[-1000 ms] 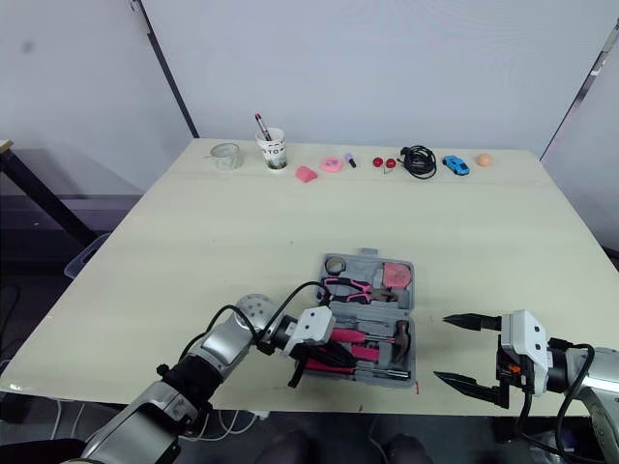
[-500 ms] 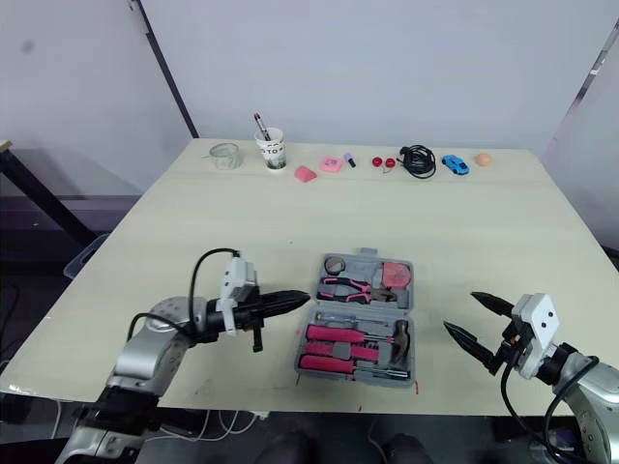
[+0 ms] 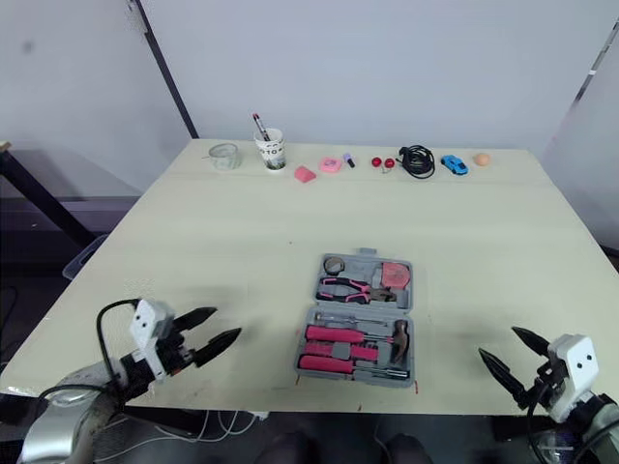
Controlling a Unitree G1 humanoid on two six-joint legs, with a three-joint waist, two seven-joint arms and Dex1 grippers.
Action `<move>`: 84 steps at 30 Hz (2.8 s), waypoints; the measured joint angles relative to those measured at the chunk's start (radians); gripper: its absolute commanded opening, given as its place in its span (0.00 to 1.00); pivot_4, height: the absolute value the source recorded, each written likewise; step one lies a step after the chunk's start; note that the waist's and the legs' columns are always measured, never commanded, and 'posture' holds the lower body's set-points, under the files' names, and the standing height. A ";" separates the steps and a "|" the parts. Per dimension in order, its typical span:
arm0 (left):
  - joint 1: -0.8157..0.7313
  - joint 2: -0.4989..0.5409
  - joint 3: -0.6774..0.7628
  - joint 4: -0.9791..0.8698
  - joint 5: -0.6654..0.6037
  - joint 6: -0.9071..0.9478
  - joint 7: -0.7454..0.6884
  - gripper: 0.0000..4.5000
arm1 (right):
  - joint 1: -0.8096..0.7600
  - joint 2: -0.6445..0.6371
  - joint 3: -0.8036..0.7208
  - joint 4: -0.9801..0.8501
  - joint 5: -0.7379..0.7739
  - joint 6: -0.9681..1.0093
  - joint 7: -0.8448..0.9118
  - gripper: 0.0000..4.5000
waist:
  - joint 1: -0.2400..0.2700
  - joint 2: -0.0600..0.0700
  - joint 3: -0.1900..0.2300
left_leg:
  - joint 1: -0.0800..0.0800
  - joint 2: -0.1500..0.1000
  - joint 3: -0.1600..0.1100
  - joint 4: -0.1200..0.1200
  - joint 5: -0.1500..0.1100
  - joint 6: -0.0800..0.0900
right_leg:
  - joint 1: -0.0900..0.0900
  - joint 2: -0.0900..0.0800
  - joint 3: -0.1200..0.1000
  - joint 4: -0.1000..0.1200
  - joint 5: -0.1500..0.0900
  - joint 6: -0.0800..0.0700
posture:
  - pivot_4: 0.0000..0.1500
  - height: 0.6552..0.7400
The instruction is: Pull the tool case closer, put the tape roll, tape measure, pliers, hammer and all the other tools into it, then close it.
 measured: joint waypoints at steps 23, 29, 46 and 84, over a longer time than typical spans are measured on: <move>-0.028 0.031 -0.008 0.035 0.002 -0.018 -0.002 0.99 | -0.060 -0.024 0.019 0.069 -0.074 -0.068 0.010 1.00 | -0.001 0.001 -0.003 | 0.001 0.000 0.002 -0.001 0.000 0.000 | 0.000 0.000 0.001 -0.002 0.000 0.000 | 1.00 1.00; -0.210 0.070 -0.097 0.209 0.051 -0.064 -0.090 0.99 | -0.192 -0.083 0.112 0.066 -0.106 -0.011 0.032 1.00 | -0.001 0.001 -0.003 | 0.000 -0.001 0.003 -0.001 0.000 0.000 | 0.000 0.000 0.000 -0.001 0.000 0.000 | 1.00 1.00; -0.651 0.010 -0.368 0.694 0.208 -0.191 -0.348 0.00 | -0.529 -0.128 0.403 0.198 -0.272 0.128 0.086 0.01 | 0.000 0.001 -0.002 | -0.002 -0.002 0.003 0.000 0.000 0.000 | 0.000 0.001 -0.002 -0.001 0.003 0.004 | 1.00 1.00; -0.935 -0.165 -0.458 1.144 0.435 -0.399 -0.389 0.00 | -0.679 -0.034 0.556 0.413 -0.451 -0.002 0.109 0.01 | 0.001 0.000 -0.002 | -0.003 -0.003 0.001 0.000 0.000 0.000 | 0.000 0.001 -0.002 -0.001 0.003 0.005 | 1.00 1.00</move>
